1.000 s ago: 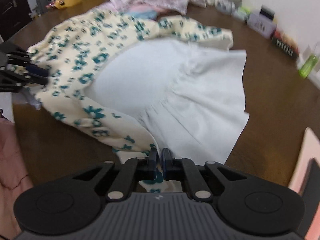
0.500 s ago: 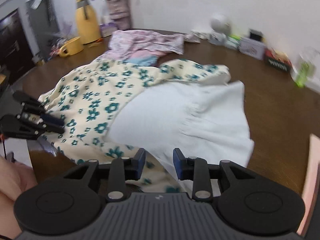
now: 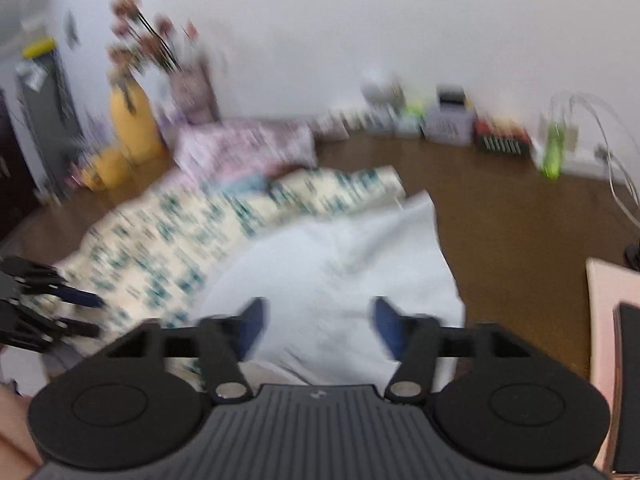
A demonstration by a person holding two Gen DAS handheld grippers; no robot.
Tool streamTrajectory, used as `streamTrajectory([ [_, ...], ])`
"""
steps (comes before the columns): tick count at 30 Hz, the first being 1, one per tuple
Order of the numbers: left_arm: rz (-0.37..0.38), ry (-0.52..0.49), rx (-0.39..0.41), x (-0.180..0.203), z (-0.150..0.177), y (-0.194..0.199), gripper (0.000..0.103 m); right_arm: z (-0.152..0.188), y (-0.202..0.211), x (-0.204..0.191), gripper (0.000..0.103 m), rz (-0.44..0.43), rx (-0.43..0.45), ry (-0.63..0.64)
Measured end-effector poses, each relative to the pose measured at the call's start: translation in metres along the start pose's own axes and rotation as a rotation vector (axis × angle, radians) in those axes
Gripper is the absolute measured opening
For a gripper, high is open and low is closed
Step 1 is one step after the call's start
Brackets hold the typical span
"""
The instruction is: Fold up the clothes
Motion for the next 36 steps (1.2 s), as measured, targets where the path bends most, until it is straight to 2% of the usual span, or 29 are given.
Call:
streamTrajectory([
  [1, -0.02, 0.008, 0.036, -0.001, 0.001, 0.008, 0.056, 0.002, 0.008, -0.007, 0.093, -0.019, 0.033, 0.012],
  [2, -0.045, 0.019, 0.07, -0.002, 0.002, 0.017, 0.071, 0.002, 0.014, -0.014, 0.103, -0.029, 0.063, 0.023],
  [4, -0.095, 0.034, 0.132, -0.003, 0.005, 0.033, 0.088, 0.008, 0.02, -0.026, 0.103, -0.041, 0.109, 0.045],
  [7, -0.171, 0.019, 0.179, 0.001, 0.015, 0.052, 0.094, 0.017, 0.018, -0.037, 0.103, -0.057, 0.15, 0.062],
  [10, -0.222, 0.01, 0.171, 0.008, 0.026, 0.063, 0.099, 0.03, 0.013, -0.048, 0.103, -0.065, 0.178, 0.106],
  [14, -0.27, -0.007, 0.13, 0.014, 0.044, 0.071, 0.1, 0.044, 0.004, -0.065, 0.103, -0.039, 0.108, 0.195],
  [17, -0.27, -0.031, 0.098, 0.014, 0.055, 0.078, 0.099, 0.05, 0.004, -0.066, 0.103, -0.029, 0.034, 0.182],
  [21, -0.277, -0.125, 0.009, 0.013, 0.066, 0.082, 0.096, 0.063, 0.012, -0.071, 0.102, 0.068, -0.019, 0.275],
  [24, -0.278, -0.201, -0.066, 0.007, 0.075, 0.085, 0.092, 0.072, 0.015, -0.071, 0.093, 0.096, -0.086, 0.34],
  [26, -0.28, -0.252, -0.106, 0.001, 0.08, 0.085, 0.081, 0.074, 0.013, -0.071, 0.079, 0.106, -0.129, 0.384],
  [29, -0.277, -0.309, -0.154, -0.006, 0.083, 0.08, 0.073, 0.076, 0.008, -0.075, 0.065, 0.118, -0.188, 0.46],
  [32, -0.243, -0.345, -0.175, -0.008, 0.086, 0.074, 0.068, 0.076, 0.002, -0.082, 0.064, 0.116, -0.225, 0.562],
  [36, -0.209, -0.385, -0.167, -0.004, 0.088, 0.065, 0.062, 0.076, -0.016, -0.079, 0.064, 0.145, -0.273, 0.641],
])
Point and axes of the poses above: each gripper's, at about its wrist camera, not at the fingertips, and y roughly against the way its jaws point, x to its right, z to its underside, the point moved 1 cm from there along -y, roughly the way its jaws point, and after that the axes turned 8 degrees about -y, right-handed, at the moved point
